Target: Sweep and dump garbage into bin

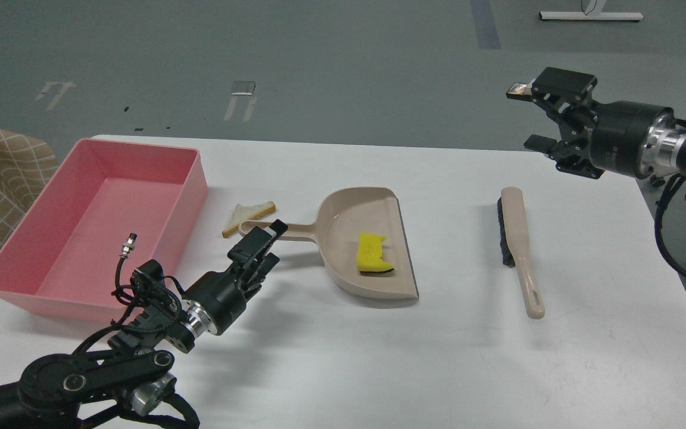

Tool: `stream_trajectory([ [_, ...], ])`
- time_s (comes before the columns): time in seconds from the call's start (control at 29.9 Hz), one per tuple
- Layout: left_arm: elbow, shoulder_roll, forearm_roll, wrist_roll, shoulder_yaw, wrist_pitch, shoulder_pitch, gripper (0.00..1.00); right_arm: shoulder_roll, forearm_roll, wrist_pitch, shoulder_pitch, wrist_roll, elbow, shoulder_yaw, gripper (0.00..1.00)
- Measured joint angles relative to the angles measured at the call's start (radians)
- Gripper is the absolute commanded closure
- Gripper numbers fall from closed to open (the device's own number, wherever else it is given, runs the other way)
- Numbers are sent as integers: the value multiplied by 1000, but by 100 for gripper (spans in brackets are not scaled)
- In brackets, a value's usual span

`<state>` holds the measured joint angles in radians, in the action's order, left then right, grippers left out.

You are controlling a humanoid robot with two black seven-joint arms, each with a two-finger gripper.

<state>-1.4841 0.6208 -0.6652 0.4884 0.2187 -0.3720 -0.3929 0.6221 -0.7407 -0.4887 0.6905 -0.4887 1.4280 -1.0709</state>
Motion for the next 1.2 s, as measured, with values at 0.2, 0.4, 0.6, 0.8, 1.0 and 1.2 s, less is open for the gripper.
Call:
stream_trajectory([
  [0.2,-75,60,2,0,12,1,-3,2,-40,0,0,0,0,-16,-12,2],
  [0.4,-117,157,2,0,29,23,-56,2,-50,1,0,-10,0,-17,-60,2],
  [0.6,-124,206,8,0,45,41,-165,2,-98,1,0,-30,0,-17,-102,2],
  [0.8,-92,207,65,0,78,95,-253,2,-144,1,0,-46,0,-35,-165,1],
  [1.0,80,196,116,0,122,239,-396,2,-269,5,0,-48,0,-103,-320,1],
  [1.2,255,113,118,0,330,458,-425,2,-407,33,0,-35,13,-220,-490,0],
])
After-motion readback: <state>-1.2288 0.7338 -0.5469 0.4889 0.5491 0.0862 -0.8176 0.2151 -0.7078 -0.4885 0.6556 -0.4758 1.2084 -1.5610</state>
